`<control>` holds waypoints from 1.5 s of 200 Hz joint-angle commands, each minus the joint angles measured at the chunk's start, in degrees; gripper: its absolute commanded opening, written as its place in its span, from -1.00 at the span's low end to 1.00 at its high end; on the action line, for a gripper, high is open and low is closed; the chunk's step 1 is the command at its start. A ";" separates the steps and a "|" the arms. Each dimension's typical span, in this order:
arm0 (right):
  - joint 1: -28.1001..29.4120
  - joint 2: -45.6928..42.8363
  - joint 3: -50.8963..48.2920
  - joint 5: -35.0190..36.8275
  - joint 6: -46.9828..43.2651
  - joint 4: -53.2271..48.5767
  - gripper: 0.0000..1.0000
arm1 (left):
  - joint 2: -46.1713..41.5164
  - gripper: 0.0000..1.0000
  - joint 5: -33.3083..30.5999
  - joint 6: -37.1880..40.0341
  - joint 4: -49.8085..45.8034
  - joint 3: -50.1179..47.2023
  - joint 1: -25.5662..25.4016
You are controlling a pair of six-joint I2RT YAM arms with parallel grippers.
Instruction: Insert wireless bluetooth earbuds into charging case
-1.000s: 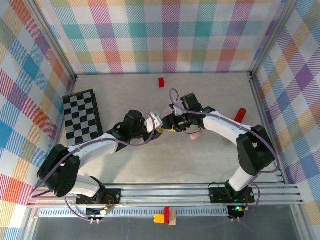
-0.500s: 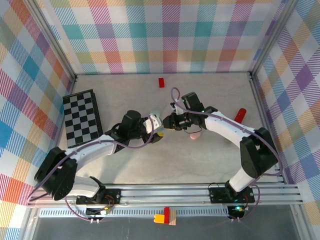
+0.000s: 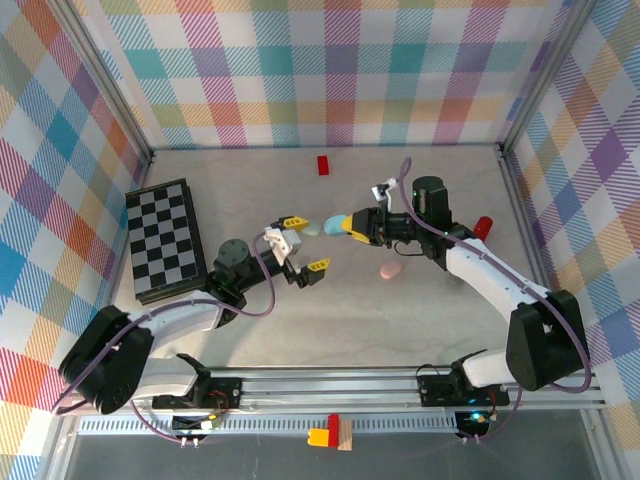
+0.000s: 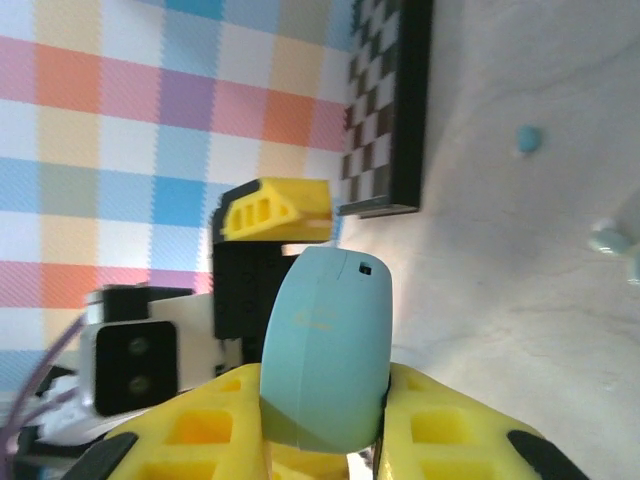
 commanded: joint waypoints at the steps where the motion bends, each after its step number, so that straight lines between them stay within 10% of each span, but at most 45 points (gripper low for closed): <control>1: -0.61 -1.68 -1.72 -7.87 13.26 15.35 -0.95 | 3.87 1.00 1.77 -8.41 20.60 -0.84 0.56; 138: -1.22 -0.38 -7.33 -11.26 37.01 48.55 -1.00 | 11.96 0.71 13.48 -11.66 21.11 11.26 -0.58; 215: -1.15 0.34 -7.42 -12.03 36.32 48.53 -1.00 | 12.87 0.19 15.82 -14.71 21.29 13.55 -0.84; 300: -1.20 0.19 -6.81 -12.68 31.53 42.17 -1.00 | 12.78 0.09 16.14 -14.76 21.21 14.04 -0.91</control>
